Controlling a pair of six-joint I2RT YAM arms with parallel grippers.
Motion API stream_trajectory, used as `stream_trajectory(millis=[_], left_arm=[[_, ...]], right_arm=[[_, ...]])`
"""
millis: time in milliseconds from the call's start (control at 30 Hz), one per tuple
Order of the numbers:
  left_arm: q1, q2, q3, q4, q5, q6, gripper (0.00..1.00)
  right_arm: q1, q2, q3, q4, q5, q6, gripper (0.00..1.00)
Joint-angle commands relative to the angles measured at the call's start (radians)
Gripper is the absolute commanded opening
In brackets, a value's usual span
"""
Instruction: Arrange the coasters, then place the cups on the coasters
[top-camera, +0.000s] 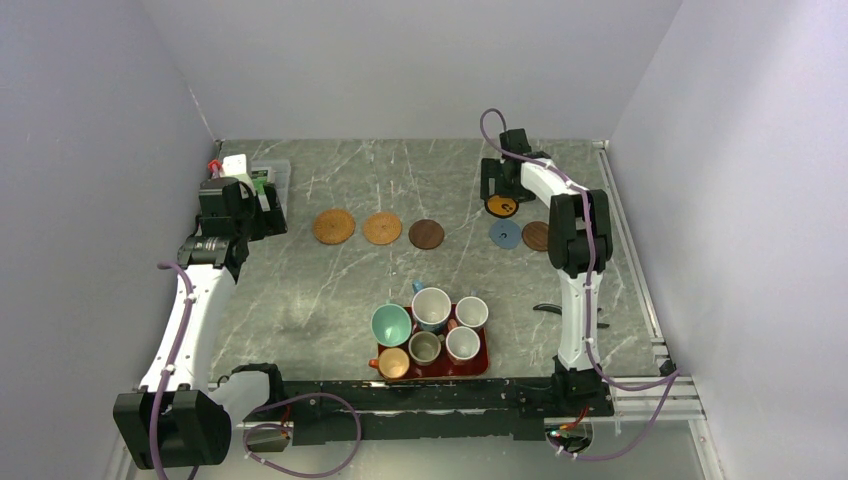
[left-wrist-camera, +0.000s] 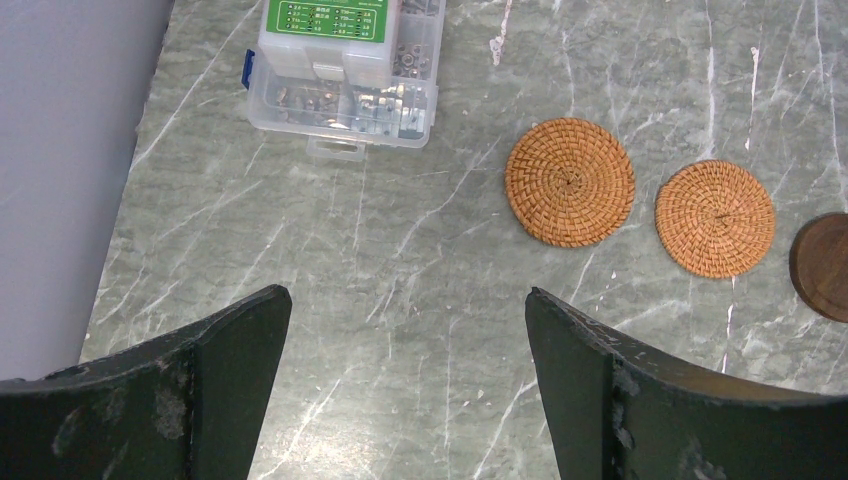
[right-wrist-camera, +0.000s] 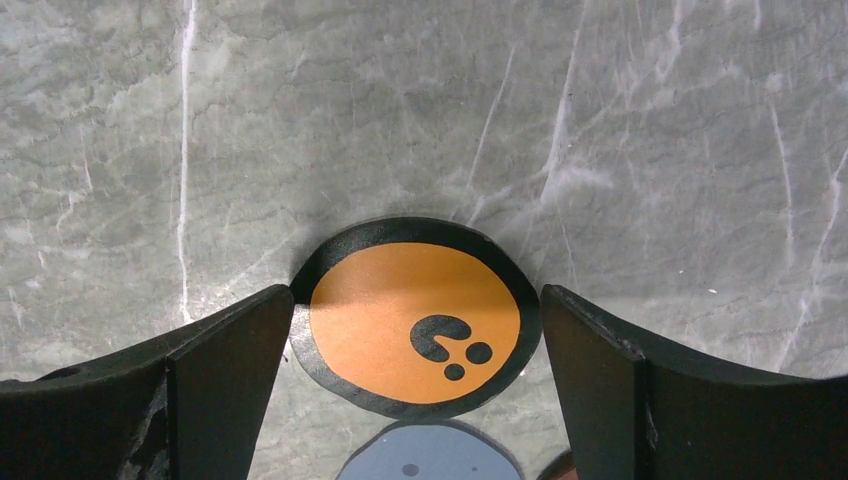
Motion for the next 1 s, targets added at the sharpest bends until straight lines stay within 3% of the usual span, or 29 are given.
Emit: stream_trajectory(millis=[0,367,967], left_arm=[[0.002,-0.012,0.013,0.025,-0.009,-0.011,0.94],[0.002,0.004,0.009,0.027,-0.023,-0.012,0.94],[0.007,0.008,0.012,0.036,0.016,-0.026,0.94]], right_arm=[[0.000,0.030,0.038,-0.044,-0.011,-0.012,1.00],[0.040,0.007,-0.025,-0.068,-0.003,-0.008,1.00],[0.191,-0.146,-0.262,0.025,-0.046,0.063,0.96]])
